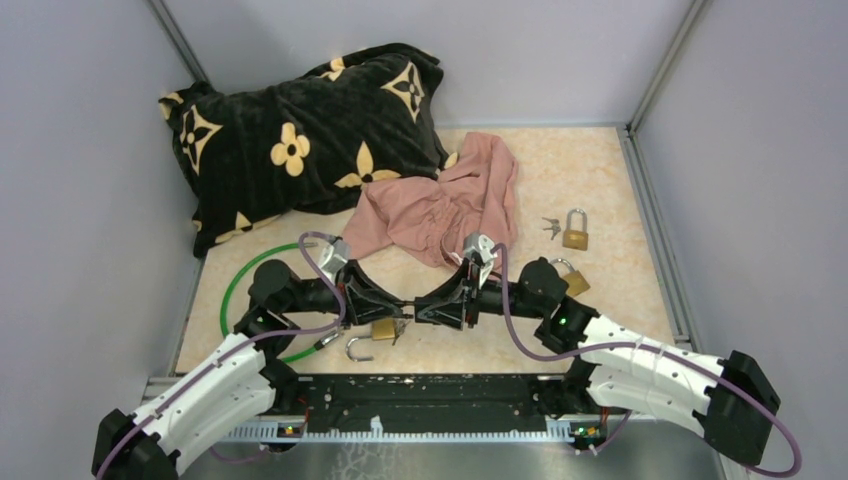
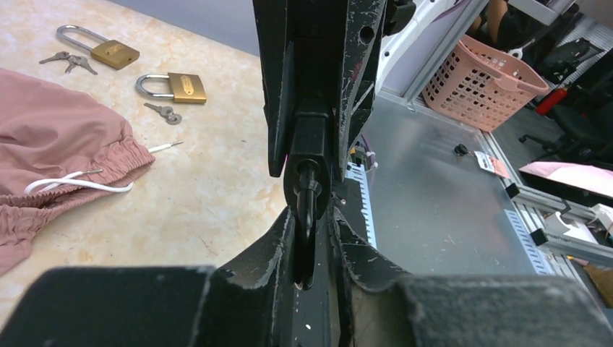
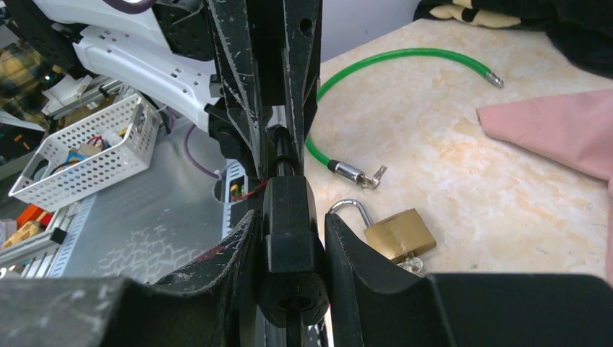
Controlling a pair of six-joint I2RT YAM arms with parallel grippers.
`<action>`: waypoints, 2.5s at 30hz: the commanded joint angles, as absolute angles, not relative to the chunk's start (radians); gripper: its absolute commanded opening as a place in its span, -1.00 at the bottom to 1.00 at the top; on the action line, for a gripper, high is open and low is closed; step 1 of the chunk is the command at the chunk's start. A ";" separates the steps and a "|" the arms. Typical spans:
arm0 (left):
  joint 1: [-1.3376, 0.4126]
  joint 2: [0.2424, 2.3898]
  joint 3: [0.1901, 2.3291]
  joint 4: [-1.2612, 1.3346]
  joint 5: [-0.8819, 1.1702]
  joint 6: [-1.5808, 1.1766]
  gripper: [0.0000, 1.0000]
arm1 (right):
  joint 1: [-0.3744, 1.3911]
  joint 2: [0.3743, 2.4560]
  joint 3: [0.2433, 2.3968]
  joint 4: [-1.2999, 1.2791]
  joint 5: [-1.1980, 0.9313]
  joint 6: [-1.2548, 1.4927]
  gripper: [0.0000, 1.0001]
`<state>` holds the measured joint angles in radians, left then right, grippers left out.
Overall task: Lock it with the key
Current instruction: Lock the lock.
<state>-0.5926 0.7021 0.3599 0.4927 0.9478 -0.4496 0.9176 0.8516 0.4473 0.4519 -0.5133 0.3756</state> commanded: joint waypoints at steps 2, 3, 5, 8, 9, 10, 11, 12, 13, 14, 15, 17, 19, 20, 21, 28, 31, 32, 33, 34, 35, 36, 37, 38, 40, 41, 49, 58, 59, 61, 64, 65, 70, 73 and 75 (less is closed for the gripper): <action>-0.588 0.702 0.363 0.476 0.985 -0.372 -0.38 | 0.913 0.825 0.542 0.494 -0.501 0.366 -1.00; -0.588 0.704 0.366 0.474 0.988 -0.364 -0.31 | 0.913 0.825 0.544 0.491 -0.502 0.364 -1.00; -0.588 0.708 0.372 0.460 0.992 -0.350 -0.09 | 0.913 0.825 0.546 0.491 -0.502 0.362 -1.00; -0.588 0.719 0.377 0.429 1.014 -0.320 0.02 | 0.913 0.830 0.550 0.491 -0.504 0.363 -1.00; -0.588 0.723 0.378 0.420 1.019 -0.311 0.03 | 0.912 0.834 0.553 0.490 -0.506 0.362 -1.00; -0.588 0.727 0.377 0.414 1.024 -0.304 0.06 | 0.912 0.836 0.555 0.488 -0.507 0.364 -1.00; -0.590 0.729 0.377 0.409 1.025 -0.297 0.10 | 0.913 0.838 0.556 0.489 -0.508 0.365 -1.00; -0.589 0.732 0.375 0.409 1.024 -0.290 0.13 | 0.913 0.841 0.555 0.491 -0.511 0.367 -1.00; -0.589 0.732 0.373 0.409 1.020 -0.284 0.15 | 0.913 0.843 0.555 0.491 -0.513 0.369 -1.00; -0.588 0.734 0.373 0.411 1.014 -0.279 0.11 | 0.913 0.842 0.556 0.490 -0.514 0.369 -1.00; -0.590 0.735 0.375 0.418 1.007 -0.275 -0.01 | 0.913 0.841 0.556 0.492 -0.514 0.370 -1.00; -0.591 0.738 0.378 0.428 0.997 -0.260 -0.37 | 0.913 0.840 0.557 0.492 -0.514 0.370 -1.00; -0.592 0.741 0.381 0.431 1.012 -0.236 -0.49 | 0.913 0.838 0.560 0.493 -0.516 0.371 -1.00; -0.594 0.743 0.382 0.429 1.021 -0.225 -0.55 | 0.913 0.839 0.564 0.492 -0.518 0.373 -1.00; -0.598 0.744 0.384 0.425 1.030 -0.213 -0.68 | 0.913 0.841 0.568 0.492 -0.520 0.375 -1.00; -0.610 0.734 0.419 0.488 0.967 -0.281 -1.00 | 0.914 0.848 0.569 0.436 -0.535 0.380 -0.67; -0.608 0.728 0.411 0.596 0.906 -0.392 -1.00 | 0.913 0.827 0.551 0.403 -0.538 0.370 0.23; -0.607 0.728 0.409 0.622 0.896 -0.421 -1.00 | 0.913 0.813 0.539 0.404 -0.525 0.371 0.46; -0.607 0.728 0.406 0.648 0.894 -0.442 -1.00 | 0.913 0.797 0.524 0.409 -0.511 0.373 0.86; -0.606 0.728 0.402 0.666 0.894 -0.459 -1.00 | 0.913 0.781 0.509 0.416 -0.500 0.377 0.96; -0.606 0.729 0.399 0.677 0.895 -0.466 -1.00 | 0.913 0.766 0.496 0.422 -0.487 0.380 0.97; -0.607 0.729 0.397 0.679 0.897 -0.468 -1.00 | 0.913 0.754 0.486 0.425 -0.478 0.383 0.97; -0.606 0.728 0.396 0.677 0.903 -0.463 -1.00 | 0.913 0.746 0.475 0.422 -0.468 0.384 0.97; -0.607 0.726 0.396 0.669 0.909 -0.456 -1.00 | 0.913 0.738 0.468 0.419 -0.457 0.384 0.97; -0.606 0.727 0.396 0.658 0.922 -0.450 -1.00 | 0.913 0.732 0.456 0.424 -0.439 0.380 0.89; -0.607 0.727 0.396 0.656 0.932 -0.450 -1.00 | 0.913 0.733 0.454 0.436 -0.436 0.375 0.83; -0.608 0.722 0.406 0.646 0.953 -0.435 -1.00 | 0.913 0.862 0.536 0.441 -0.517 0.357 -0.01; -0.615 0.715 0.404 0.633 0.968 -0.376 -1.00 | 0.913 0.875 0.470 0.678 -0.508 0.465 -1.00; -0.616 0.717 0.403 0.640 0.962 -0.378 -1.00 | 0.913 0.884 0.469 0.694 -0.503 0.477 -1.00; -0.629 0.731 0.397 0.685 0.950 -0.401 -1.00 | 0.916 0.909 0.456 0.759 -0.486 0.504 -1.00; -0.666 0.749 0.394 0.725 0.936 -0.408 -1.00 | 0.925 0.966 0.459 0.843 -0.472 0.529 -1.00; -0.676 0.755 0.396 0.727 0.933 -0.411 -1.00 | 0.931 0.986 0.468 0.852 -0.468 0.528 -1.00; -0.697 0.773 0.418 0.813 0.898 -0.465 -1.00 | 0.952 1.069 0.479 0.878 -0.441 0.519 -1.00; -0.696 0.769 0.451 0.834 0.907 -0.479 -1.00 | 0.953 1.080 0.457 0.881 -0.421 0.517 -1.00; -0.693 0.758 0.479 0.814 0.938 -0.489 -1.00 | 0.942 1.064 0.434 0.866 -0.406 0.515 -1.00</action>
